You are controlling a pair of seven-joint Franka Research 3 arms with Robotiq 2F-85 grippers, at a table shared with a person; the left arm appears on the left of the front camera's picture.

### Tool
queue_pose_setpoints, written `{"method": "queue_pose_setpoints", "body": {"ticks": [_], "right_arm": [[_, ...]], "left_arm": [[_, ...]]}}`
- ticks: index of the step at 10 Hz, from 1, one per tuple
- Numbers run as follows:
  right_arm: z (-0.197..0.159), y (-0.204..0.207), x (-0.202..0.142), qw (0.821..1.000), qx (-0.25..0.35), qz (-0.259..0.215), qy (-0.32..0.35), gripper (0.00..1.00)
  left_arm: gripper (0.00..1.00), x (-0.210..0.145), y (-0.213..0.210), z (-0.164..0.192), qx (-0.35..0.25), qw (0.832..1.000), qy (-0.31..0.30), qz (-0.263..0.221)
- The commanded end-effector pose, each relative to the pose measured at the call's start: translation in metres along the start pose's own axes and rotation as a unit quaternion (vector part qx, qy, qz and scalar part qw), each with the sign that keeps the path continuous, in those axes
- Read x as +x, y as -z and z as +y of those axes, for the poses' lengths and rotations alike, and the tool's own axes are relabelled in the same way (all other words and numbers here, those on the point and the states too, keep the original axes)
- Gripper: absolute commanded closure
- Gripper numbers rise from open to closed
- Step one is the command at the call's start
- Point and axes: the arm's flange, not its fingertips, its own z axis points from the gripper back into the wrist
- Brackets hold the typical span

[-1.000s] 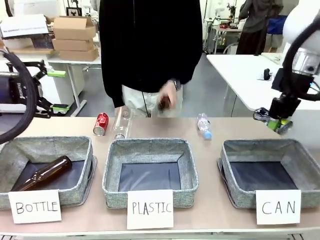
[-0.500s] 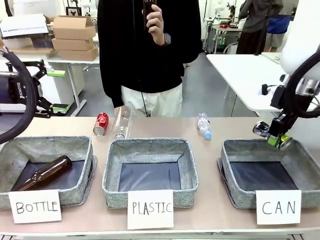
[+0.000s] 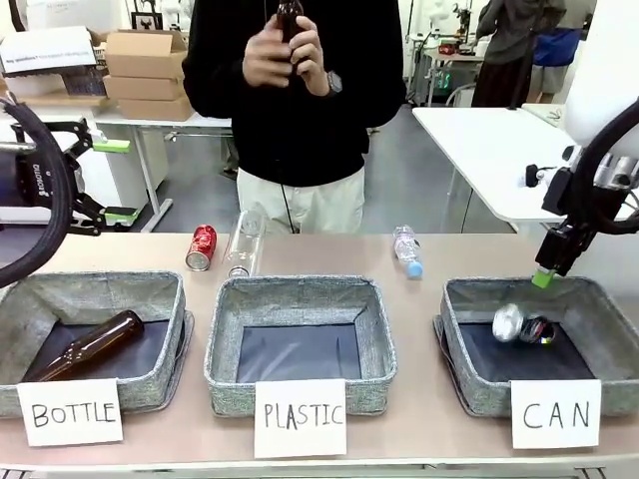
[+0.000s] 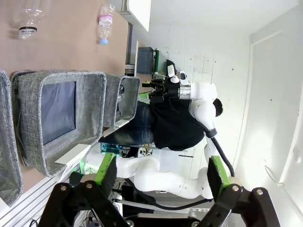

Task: Sort the can waste into the basket.
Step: Pick up the can waste from the table and place it in the right Fabric basket.

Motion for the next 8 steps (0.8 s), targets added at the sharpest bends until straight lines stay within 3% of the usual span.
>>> {"method": "queue_pose_setpoints", "body": {"ticks": [1,4,5,6,7,8], "right_arm": [[-0.007,-0.002,0.003,1.000,0.006,-0.013,-0.006,0.00],[-0.012,-0.002,0.004,1.000,0.011,-0.023,0.001,0.00],[-0.016,-0.007,0.004,0.997,0.042,-0.066,0.008,0.00],[-0.021,-0.036,0.002,0.948,0.216,-0.163,0.165,0.00],[-0.025,-0.054,-0.012,0.887,0.389,-0.197,0.152,0.00],[-0.037,-0.056,-0.018,0.834,0.474,-0.264,0.105,0.00]], "left_arm": [[0.00,0.001,0.002,0.000,-0.013,1.000,0.007,-0.002],[0.00,0.001,0.002,0.000,-0.013,1.000,0.007,-0.002],[0.00,0.001,0.002,0.000,-0.013,1.000,0.007,-0.002],[0.00,0.001,0.002,0.000,-0.013,1.000,0.007,-0.002],[0.00,0.001,0.002,0.000,-0.013,1.000,0.007,-0.002],[0.00,0.001,0.002,0.000,-0.013,1.000,0.007,-0.002]]}}
